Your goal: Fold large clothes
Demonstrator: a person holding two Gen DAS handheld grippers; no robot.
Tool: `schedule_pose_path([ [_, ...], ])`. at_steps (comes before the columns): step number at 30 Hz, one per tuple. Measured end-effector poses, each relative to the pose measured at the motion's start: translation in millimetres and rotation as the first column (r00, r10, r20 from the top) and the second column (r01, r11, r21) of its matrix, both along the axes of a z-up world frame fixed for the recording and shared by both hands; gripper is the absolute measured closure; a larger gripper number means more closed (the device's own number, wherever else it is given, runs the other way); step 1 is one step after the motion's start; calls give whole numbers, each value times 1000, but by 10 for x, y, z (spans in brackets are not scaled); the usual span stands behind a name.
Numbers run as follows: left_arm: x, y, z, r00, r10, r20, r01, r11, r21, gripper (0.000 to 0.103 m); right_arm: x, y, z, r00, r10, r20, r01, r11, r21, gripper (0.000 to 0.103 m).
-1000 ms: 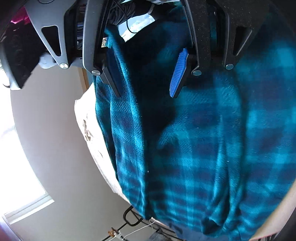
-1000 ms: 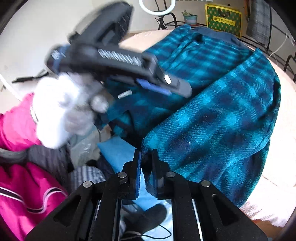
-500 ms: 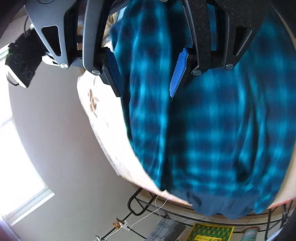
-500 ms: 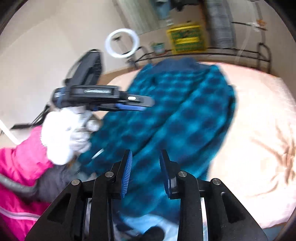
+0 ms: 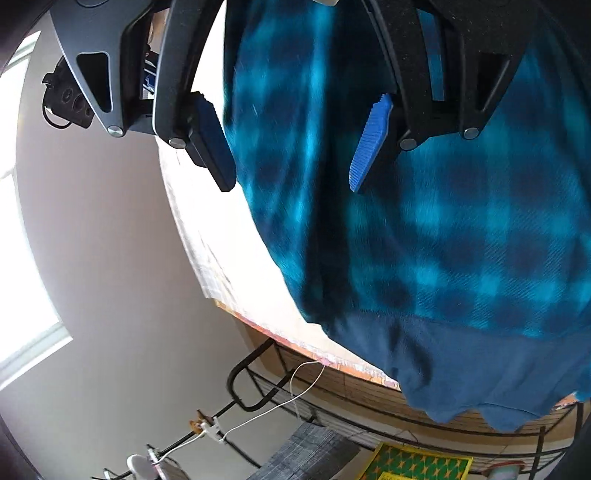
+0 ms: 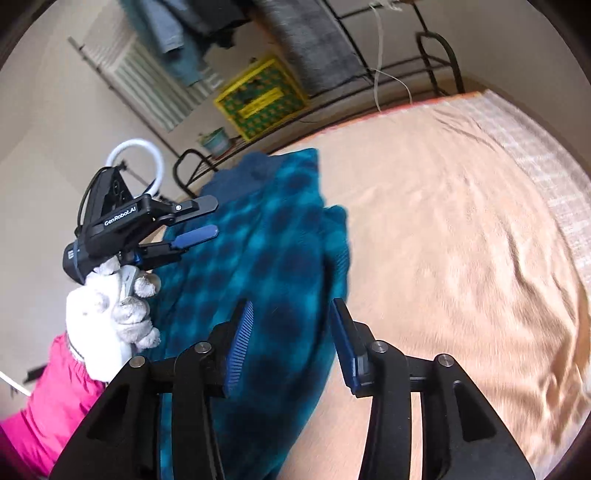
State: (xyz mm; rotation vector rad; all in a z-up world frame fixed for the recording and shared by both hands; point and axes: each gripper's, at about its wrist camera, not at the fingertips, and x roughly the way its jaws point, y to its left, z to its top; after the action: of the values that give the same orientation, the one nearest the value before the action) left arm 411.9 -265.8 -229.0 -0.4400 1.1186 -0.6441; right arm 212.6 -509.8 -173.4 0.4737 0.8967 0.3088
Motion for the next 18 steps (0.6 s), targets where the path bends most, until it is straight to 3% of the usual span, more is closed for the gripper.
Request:
schedule_pose_path([
  [2, 178, -48, -116, 999, 2, -43, -3, 999, -33, 37, 165, -81, -112, 1000, -19, -21, 20, 999, 31, 61],
  [9, 501, -238, -276, 997, -26, -71, 21, 997, -75, 38, 542, -314, -375, 995, -71, -70, 81, 987, 142, 61],
  [10, 542, -256, -307, 997, -25, -77, 18, 996, -85, 45, 582, -322, -399, 995, -73, -74, 84, 985, 153, 61],
  [13, 604, -283, -370, 996, -27, -88, 18, 994, -108, 92, 676, -334, -473, 993, -82, -86, 95, 981, 169, 61],
  [18, 529, -295, -279, 998, -56, -5, 55, 992, -115, 100, 772, -300, -538, 992, -78, -101, 97, 976, 196, 61],
])
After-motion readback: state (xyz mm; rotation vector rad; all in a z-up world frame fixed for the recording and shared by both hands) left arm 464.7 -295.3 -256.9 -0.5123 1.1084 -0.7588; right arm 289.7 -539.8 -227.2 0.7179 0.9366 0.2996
